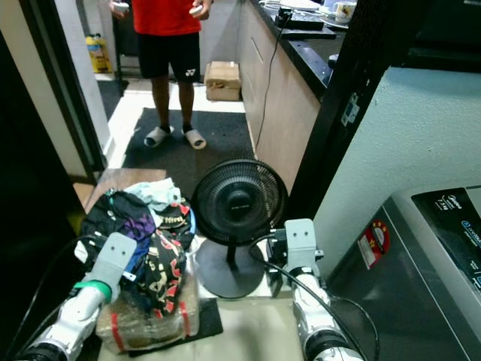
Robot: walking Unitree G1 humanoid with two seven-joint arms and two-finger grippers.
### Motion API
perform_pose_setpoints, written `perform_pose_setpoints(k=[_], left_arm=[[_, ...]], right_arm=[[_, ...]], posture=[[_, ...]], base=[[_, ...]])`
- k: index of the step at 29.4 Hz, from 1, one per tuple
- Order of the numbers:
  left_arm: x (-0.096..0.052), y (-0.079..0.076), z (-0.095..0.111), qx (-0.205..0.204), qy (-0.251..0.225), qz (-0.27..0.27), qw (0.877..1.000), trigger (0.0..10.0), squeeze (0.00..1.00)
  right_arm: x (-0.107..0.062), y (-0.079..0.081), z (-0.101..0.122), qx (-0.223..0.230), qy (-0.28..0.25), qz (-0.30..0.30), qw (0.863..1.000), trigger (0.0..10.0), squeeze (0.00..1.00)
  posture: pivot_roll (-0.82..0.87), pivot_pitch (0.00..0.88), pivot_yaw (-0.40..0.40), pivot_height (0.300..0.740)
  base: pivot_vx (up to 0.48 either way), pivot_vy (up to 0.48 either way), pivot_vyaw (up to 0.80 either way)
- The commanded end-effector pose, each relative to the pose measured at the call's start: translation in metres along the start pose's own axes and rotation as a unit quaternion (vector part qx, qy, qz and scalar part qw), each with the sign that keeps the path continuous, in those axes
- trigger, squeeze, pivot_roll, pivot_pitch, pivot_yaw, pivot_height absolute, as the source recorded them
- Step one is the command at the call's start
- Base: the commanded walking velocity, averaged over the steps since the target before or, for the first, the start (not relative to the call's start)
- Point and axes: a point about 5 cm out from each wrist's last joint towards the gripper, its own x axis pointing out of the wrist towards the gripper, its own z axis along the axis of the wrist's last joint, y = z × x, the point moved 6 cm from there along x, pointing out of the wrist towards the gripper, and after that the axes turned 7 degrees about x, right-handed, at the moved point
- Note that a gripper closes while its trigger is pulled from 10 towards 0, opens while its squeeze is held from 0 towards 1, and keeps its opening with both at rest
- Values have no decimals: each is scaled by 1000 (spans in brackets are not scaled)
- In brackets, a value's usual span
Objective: Clothes washing
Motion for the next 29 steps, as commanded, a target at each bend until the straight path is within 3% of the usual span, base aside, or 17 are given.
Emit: perform_pose_setpoints(k=[1, 5, 11, 16, 21, 25, 29], left_arm=[[-4, -3, -8, 4, 12, -7, 1000, 10000, 0], [-6, 0, -11, 1, 16, 2, 1000, 10000, 0], [-6, 2, -12, -9, 16, 13, 1000, 10000, 0], [-4, 6, -7, -19, 12, 26, 999, 10000, 0], [3, 22, 3, -38, 6, 57, 998, 10000, 0], [6, 25, 11, -66, -3, 71, 995, 10000, 0], [6, 24, 13, -68, -6, 73, 995, 10000, 0]], right_arm=[[-3, -2, -6, 8, 7, -6, 1000, 10000, 0], [-4, -1, -6, 3, 6, -2, 1000, 10000, 0], [-5, 4, -9, -2, 6, 7, 1000, 10000, 0], [-6, 11, -8, -11, 3, 20, 1000, 10000, 0], [-8, 18, -13, -32, 7, 24, 999, 10000, 0], [-8, 26, -10, -44, -1, 40, 998, 10000, 0], [-7, 27, -6, -42, -9, 40, 998, 10000, 0]], posture=[[-12, 0, 89, 740], [-12, 0, 106, 740], [-4, 0, 69, 740], [-3, 0, 65, 740], [1, 0, 26, 740], [12, 0, 2, 740], [13, 0, -1, 740]], base=[[0, 0, 0], [0, 0, 0], [0, 0, 0], [0, 0, 0], [0, 0, 0], [0, 0, 0], [0, 0, 0]])
